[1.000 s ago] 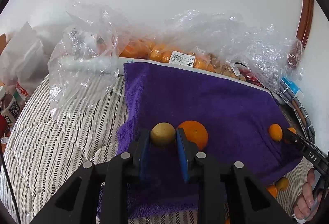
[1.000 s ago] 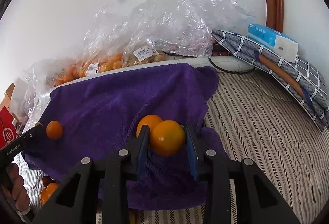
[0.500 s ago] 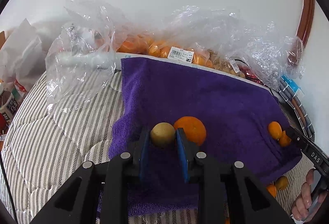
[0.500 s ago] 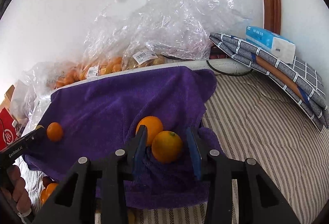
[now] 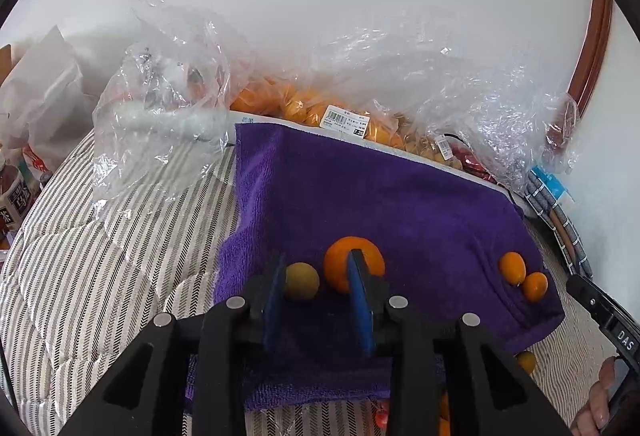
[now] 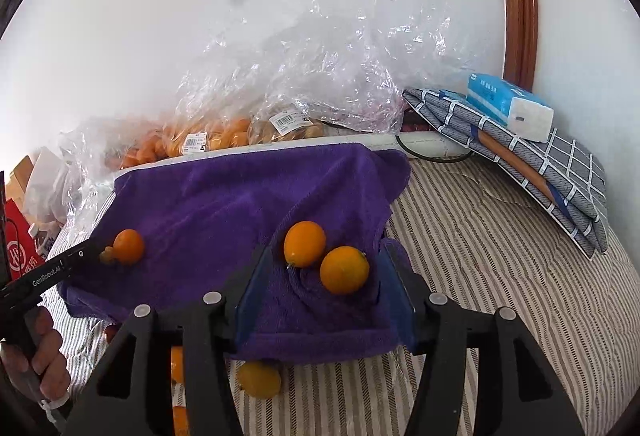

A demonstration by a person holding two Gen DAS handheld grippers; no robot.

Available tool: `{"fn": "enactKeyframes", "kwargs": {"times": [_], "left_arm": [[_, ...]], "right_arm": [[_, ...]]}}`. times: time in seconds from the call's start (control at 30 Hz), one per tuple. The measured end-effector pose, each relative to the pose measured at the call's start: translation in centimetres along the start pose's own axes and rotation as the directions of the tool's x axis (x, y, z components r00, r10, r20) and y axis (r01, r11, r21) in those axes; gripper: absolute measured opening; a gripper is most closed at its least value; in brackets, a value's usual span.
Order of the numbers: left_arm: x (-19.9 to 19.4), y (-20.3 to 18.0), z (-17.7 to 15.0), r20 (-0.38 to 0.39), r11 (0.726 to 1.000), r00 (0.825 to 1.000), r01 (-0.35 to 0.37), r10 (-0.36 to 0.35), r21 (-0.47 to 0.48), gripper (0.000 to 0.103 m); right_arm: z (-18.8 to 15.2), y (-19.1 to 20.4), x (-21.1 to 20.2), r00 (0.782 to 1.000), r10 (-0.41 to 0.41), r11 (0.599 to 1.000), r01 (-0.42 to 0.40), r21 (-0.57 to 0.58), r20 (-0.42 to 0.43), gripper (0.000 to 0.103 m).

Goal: Organize fruits
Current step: 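Open the right tool to release the orange on the towel, then grasp the yellow-green fruit with the right tool while the left tool grasps the small red fruit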

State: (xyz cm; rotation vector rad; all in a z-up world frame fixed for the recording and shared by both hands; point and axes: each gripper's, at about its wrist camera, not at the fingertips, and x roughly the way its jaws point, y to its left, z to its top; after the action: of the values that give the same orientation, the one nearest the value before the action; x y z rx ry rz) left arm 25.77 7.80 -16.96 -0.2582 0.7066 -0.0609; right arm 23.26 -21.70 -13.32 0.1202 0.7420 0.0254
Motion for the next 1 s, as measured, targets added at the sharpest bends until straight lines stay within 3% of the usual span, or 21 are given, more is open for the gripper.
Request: {"fn": "enactKeyframes", "kwargs": {"times": [0.27, 0.53, 0.7, 0.8, 0.9, 1.0], "left_arm": [[-2.3, 0.2, 0.0, 0.053, 0.999, 0.998, -0.035, 0.033, 0.022, 0.030], [-6.0, 2.1, -3.2, 0.028, 0.997, 0.998, -0.064, 0.063, 0.036, 0.030], [-7.1, 3.3, -5.4, 0.024, 0.999, 0.999, -0.041, 0.041, 0.033, 0.030], [-7.1, 3.2, -5.7, 0.037, 0.994, 0.996, -0.084, 0.081, 0.067, 0.030], [-6.7, 3.7, -5.5, 0.007, 0.998, 0.999, -0.053, 0.053, 0.039, 0.030], [-6.0, 4.2, -5.6, -0.032, 1.000, 0.999, -0.022, 0.022, 0.008, 0.030]], "right_arm": [[-2.1, 0.7, -1.7, 0.999, 0.009, 1.000, -0.008, 0.018, -0.049, 0.055], [-5.1, 2.2, -2.9, 0.996, 0.063, 0.996, -0.067, -0.061, -0.069, 0.048], [-6.4, 3.2, -1.4, 0.990, 0.081, 0.991, -0.093, -0.098, -0.119, 0.039], [-6.6, 3.4, -0.4, 0.985, 0.098, 0.990, -0.111, -0.083, -0.142, 0.038], [-6.6, 3.5, 1.1, 0.983, 0.074, 0.993, -0.088, -0.083, -0.165, 0.038], [-6.5, 3.6, 2.3, 0.977, 0.076, 0.994, -0.091, -0.068, -0.199, 0.028]]}}
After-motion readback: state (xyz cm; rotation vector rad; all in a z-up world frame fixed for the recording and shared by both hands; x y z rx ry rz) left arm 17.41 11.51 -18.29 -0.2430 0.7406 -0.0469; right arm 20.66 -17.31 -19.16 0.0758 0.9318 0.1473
